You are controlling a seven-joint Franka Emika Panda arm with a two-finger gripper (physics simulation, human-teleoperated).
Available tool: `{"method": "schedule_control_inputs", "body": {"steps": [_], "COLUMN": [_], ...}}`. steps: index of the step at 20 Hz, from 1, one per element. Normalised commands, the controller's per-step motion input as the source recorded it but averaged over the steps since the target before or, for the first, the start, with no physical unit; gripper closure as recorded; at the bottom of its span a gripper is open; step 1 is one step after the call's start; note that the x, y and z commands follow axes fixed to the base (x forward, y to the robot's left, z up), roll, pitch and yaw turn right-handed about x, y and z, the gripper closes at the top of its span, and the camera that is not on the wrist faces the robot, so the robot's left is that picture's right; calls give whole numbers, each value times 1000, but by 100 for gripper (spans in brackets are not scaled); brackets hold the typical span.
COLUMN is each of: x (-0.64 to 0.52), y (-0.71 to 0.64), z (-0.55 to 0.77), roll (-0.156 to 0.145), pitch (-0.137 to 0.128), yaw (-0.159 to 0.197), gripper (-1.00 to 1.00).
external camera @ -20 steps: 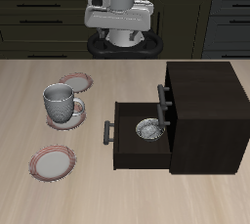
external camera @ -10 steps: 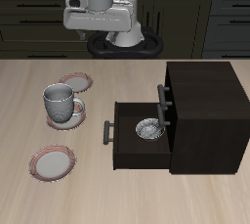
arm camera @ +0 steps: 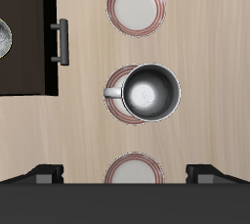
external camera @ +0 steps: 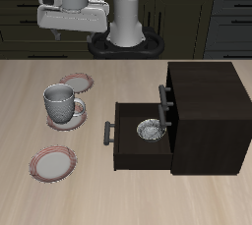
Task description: Place the porcelain mug on top of the cabinet
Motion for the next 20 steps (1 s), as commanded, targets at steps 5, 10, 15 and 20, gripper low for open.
{"method": "schedule_control_inputs", "body": {"steps": [5, 10, 15, 20], "x": [95, 128, 174, 105], "y": [-293, -283, -319, -130], "z": [-13, -17, -29, -45], "roll": [11, 4, 48, 55], "pitch": [-8, -1, -25, -13], "yaw": [20, 16, 10, -13], "gripper": [-100, -100, -100, -100]}}
